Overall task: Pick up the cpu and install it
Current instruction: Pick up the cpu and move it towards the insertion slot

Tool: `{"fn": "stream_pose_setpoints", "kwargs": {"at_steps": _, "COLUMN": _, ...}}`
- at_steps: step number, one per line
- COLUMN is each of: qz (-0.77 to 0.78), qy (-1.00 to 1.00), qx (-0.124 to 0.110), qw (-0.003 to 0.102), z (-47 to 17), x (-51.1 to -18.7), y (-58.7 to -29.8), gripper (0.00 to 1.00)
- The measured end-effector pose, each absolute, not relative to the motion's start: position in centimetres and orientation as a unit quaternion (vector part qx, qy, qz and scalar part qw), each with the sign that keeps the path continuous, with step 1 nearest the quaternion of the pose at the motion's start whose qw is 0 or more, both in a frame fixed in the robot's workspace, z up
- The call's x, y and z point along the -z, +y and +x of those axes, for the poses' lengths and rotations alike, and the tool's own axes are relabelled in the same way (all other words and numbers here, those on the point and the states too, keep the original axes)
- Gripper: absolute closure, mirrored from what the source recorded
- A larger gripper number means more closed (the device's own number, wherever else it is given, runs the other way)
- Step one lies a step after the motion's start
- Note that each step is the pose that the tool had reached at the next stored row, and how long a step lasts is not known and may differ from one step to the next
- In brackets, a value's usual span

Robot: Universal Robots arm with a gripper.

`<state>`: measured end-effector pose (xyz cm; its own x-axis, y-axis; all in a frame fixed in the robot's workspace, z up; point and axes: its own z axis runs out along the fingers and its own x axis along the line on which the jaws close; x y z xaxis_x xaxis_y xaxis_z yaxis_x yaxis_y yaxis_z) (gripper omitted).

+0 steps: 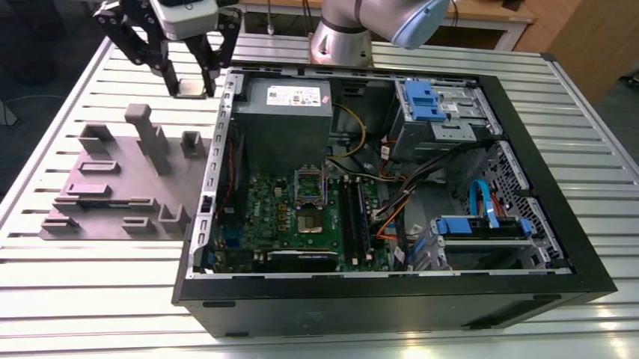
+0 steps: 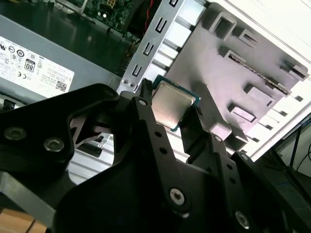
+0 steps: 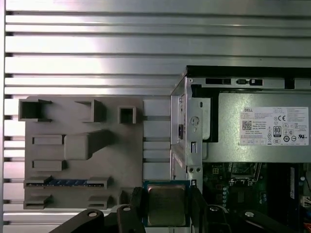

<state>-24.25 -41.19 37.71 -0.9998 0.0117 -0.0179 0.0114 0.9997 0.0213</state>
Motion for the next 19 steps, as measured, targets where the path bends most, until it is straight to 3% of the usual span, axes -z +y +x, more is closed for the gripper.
{"fn": "stream_pose_setpoints", "kwargs": {"at_steps": 19, "qz": 0.01, "qy": 1.0, "qx": -0.009, "qw": 0.009, "z": -15.8, "x": -37.0, "y": -41.8, "gripper": 0.53}}
